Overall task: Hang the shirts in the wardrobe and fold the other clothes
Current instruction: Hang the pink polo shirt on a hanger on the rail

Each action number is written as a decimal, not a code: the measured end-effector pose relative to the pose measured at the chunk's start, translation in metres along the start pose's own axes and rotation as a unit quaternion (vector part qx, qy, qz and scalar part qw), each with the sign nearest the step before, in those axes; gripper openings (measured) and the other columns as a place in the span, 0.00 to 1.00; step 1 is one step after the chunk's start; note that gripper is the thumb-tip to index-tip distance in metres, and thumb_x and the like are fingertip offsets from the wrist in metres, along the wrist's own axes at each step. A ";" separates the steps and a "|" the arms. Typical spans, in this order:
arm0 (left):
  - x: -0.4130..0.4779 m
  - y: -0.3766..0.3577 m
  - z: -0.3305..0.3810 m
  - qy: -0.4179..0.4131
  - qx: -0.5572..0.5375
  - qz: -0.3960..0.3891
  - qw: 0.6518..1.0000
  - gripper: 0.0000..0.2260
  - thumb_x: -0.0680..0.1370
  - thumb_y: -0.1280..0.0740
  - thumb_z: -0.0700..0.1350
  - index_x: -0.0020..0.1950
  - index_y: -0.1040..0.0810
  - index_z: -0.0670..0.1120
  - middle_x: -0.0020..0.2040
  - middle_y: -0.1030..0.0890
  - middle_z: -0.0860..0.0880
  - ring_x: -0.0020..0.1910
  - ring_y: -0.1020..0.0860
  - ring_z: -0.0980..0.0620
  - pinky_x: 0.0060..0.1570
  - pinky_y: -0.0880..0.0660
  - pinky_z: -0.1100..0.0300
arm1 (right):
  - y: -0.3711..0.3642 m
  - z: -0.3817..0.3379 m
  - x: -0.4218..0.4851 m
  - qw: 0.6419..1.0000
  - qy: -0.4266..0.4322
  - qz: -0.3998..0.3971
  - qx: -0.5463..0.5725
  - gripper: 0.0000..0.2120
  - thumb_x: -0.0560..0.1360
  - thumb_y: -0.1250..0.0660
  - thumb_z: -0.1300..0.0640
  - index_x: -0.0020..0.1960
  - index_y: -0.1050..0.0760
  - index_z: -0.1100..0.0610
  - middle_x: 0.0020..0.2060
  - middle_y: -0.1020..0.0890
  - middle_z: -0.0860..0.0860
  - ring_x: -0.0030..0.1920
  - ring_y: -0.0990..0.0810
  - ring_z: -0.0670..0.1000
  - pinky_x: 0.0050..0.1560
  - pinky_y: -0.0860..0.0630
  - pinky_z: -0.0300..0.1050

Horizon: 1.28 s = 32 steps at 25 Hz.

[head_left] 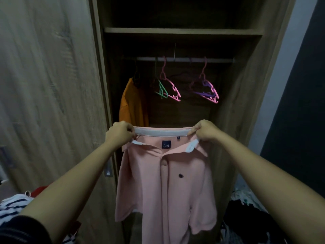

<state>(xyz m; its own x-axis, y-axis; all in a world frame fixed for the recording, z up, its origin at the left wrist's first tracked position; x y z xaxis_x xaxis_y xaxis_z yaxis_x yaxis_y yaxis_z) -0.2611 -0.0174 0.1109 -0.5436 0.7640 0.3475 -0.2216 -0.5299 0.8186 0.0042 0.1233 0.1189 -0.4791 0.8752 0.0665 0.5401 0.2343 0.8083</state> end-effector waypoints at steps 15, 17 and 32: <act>0.119 -0.022 0.082 0.026 -0.188 0.066 0.980 0.12 0.80 0.39 0.50 0.58 0.24 0.45 0.37 0.23 0.49 0.36 0.22 0.52 0.37 0.24 0.58 | 0.009 -0.052 0.046 0.977 0.111 0.004 -0.184 0.13 0.72 0.38 0.64 0.52 0.19 0.55 0.52 0.20 0.54 0.51 0.21 0.55 0.53 0.22 0.49; 0.150 -0.026 0.092 0.056 -0.219 0.074 0.971 0.16 0.80 0.40 0.52 0.62 0.24 0.43 0.41 0.22 0.48 0.35 0.25 0.54 0.35 0.28 0.60 | 0.020 -0.048 0.060 0.973 0.133 0.003 -0.190 0.14 0.72 0.38 0.66 0.51 0.18 0.56 0.51 0.20 0.53 0.50 0.21 0.54 0.51 0.21 0.50; 0.265 -0.057 0.130 0.089 -0.346 0.097 0.929 0.14 0.79 0.41 0.43 0.64 0.27 0.43 0.58 0.23 0.43 0.52 0.23 0.45 0.47 0.27 0.57 | 0.036 -0.023 0.138 0.958 0.217 -0.008 -0.189 0.19 0.69 0.38 0.68 0.57 0.21 0.54 0.59 0.24 0.49 0.59 0.25 0.51 0.59 0.25 0.50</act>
<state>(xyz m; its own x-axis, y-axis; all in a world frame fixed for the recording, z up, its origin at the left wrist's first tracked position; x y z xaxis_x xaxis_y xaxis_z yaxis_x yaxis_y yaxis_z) -0.2874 0.2631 0.2156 -0.7394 0.5886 0.3267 -0.5389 -0.8084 0.2368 -0.0584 0.2429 0.1709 -0.7716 0.5957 0.2229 0.2809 0.0048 0.9597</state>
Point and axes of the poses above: each hand's wrist, its own x-axis towards the middle knuckle, its own y-axis out of the back of the hand, z = x × y, the point moved 10 cm from there along x, towards the middle knuckle
